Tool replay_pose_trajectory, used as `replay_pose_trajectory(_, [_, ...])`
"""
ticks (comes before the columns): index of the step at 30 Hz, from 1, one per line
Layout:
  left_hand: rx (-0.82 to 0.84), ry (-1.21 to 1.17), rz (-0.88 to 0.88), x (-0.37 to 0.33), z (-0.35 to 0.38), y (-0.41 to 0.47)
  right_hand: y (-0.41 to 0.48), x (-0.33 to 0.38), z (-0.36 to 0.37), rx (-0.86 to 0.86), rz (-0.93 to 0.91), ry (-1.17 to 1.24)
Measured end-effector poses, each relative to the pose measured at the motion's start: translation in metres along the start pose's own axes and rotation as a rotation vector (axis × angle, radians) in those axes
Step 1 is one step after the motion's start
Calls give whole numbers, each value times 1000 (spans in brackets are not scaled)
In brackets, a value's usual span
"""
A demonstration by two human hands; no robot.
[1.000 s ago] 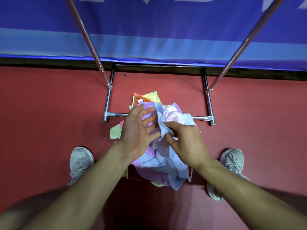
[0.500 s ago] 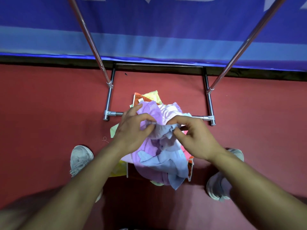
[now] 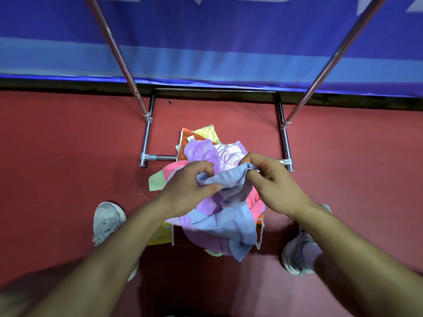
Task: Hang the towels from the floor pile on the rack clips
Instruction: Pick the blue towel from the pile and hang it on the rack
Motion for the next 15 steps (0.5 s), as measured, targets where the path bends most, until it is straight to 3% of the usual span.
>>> replay_pose_trajectory(4, [32,-193,-9,-3,-4,0,0,0,-1,-2,67,34])
replay_pose_trajectory(7, [-25,-299,-3,-6,-10,1,-1,-4,-4,32,92,-82])
replay_pose_trajectory(10, [-175,-242,41,-8,-17,2,-1,-10,-5,53,29,-269])
replay_pose_trajectory(15, [-372,-51,56,1,-23,2,4,-14,-19,-61,-16,-388])
Point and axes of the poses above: each hand's wrist, its own y-axis towards the middle knuckle, its own z-axis out of the palm, x = y × z, the point moved 1 cm from there along y, towards the middle knuckle, and after that the axes turned 14 degrees about -z, right-handed, at the moved point
